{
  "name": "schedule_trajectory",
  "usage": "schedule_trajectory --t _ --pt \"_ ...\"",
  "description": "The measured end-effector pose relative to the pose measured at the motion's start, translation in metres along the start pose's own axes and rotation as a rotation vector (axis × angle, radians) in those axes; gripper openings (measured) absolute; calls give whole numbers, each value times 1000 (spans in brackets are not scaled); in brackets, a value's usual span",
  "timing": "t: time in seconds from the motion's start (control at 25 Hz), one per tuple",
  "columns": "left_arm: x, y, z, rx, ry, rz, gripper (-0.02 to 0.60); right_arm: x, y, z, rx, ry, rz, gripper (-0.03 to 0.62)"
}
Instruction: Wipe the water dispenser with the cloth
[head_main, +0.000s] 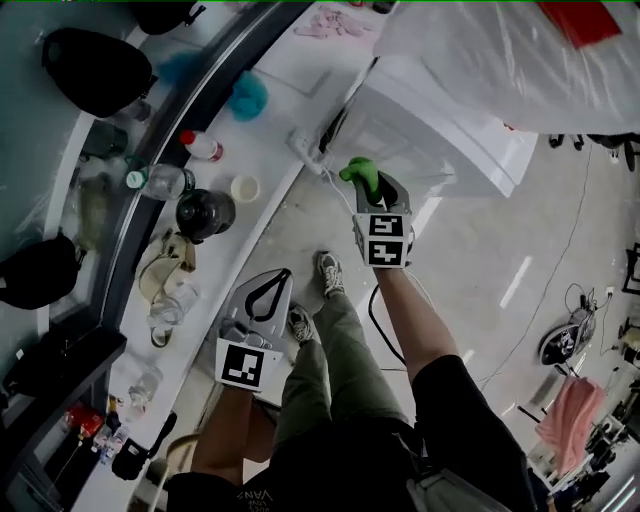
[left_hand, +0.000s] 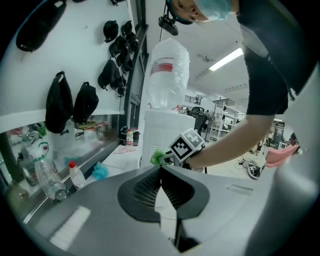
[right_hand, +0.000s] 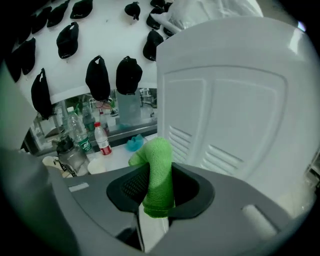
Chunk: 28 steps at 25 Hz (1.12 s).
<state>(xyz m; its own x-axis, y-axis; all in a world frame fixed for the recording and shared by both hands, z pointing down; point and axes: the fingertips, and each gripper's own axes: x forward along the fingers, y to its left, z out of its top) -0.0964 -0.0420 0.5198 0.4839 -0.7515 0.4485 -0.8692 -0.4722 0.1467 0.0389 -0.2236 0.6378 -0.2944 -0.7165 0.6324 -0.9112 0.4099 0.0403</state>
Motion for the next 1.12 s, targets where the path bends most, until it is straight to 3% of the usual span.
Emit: schedule_trajectory --t 0.24,0.52,0.8,1.12 --pt "2 24 -2 -29 -13 57 2 51 21 32 -69 -11 20 115" --pt "1 34 0 -29 -17 73 2 72 18 34 -89 11 6 115" --pt "4 18 2 16 -6 17 2 41 -15 11 -55 28 -46 115" --pt "15 -26 9 81 -6 -89 2 -20 -84 -41 8 71 -166 115"
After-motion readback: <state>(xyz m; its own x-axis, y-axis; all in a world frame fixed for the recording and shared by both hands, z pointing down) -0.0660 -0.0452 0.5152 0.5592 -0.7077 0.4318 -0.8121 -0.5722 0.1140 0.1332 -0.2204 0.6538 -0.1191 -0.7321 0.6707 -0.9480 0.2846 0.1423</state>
